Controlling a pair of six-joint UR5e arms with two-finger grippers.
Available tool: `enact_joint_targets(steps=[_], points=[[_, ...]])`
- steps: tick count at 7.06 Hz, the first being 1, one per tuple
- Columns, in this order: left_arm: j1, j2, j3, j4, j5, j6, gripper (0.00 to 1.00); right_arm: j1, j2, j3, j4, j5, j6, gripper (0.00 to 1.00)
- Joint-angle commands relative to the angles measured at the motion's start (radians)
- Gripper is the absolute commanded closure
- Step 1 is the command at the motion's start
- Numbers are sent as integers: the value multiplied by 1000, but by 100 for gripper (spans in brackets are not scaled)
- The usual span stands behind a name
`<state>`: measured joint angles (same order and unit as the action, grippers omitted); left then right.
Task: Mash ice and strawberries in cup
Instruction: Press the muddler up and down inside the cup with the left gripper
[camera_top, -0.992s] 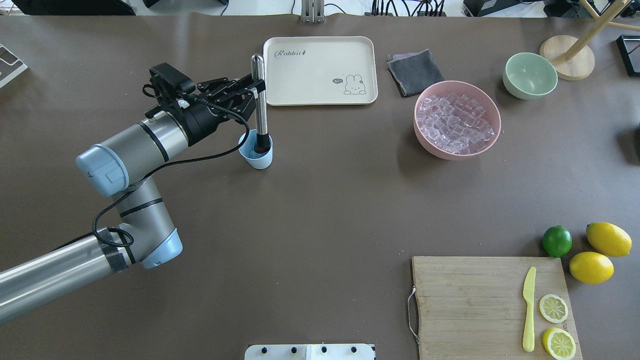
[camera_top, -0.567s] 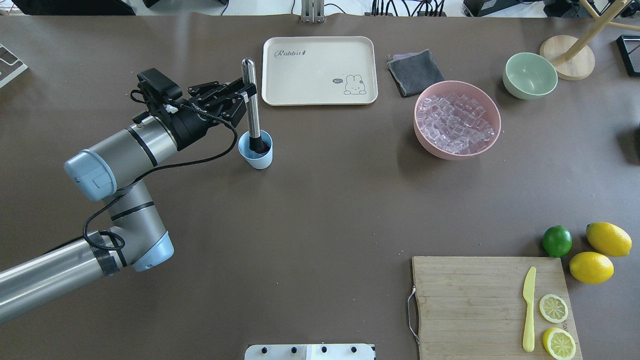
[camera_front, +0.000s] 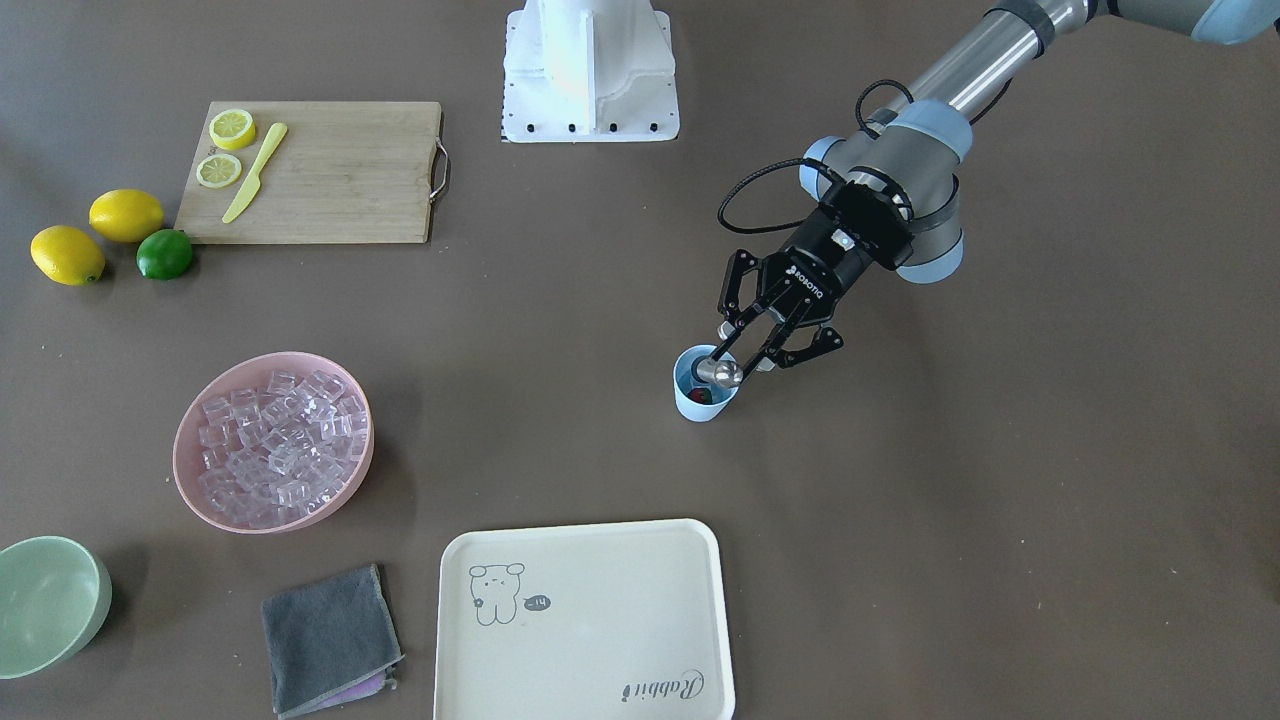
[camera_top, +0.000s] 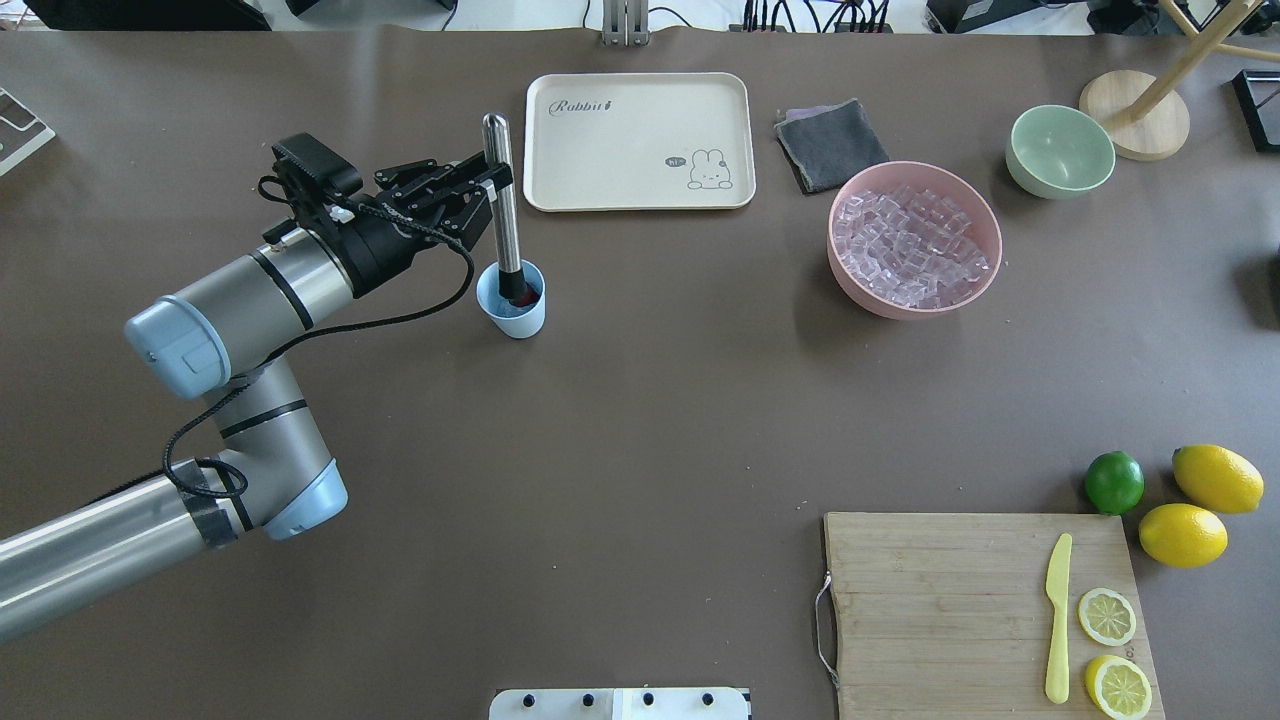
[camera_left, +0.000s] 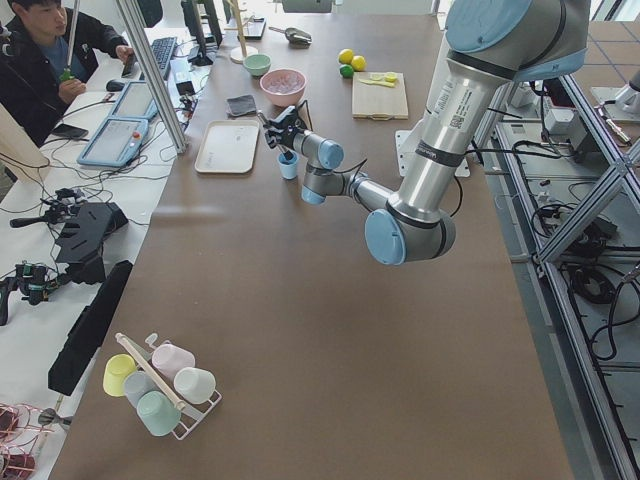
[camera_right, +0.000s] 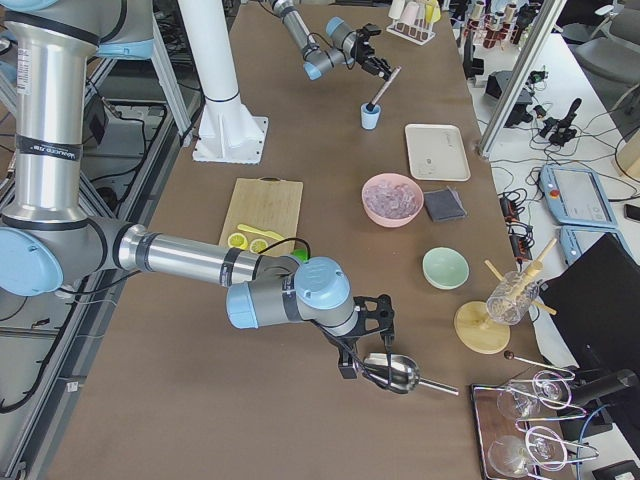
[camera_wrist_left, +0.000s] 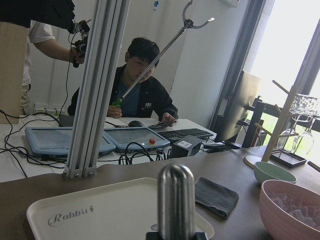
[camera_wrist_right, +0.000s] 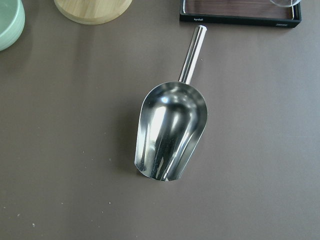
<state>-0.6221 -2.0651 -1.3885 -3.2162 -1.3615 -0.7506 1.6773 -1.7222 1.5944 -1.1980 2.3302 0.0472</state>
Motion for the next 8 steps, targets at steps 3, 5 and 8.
enact_joint_targets(steps=[3,5,8], points=[[-38,3,31,-6,-82,-32,100,-1,3,-1,0,-25,-7,0],[10,-4,25,-24,-13,-33,100,-2,6,-2,0,-26,-7,0],[25,6,83,-28,-10,-23,100,-1,-1,-2,0,-26,-7,0]])
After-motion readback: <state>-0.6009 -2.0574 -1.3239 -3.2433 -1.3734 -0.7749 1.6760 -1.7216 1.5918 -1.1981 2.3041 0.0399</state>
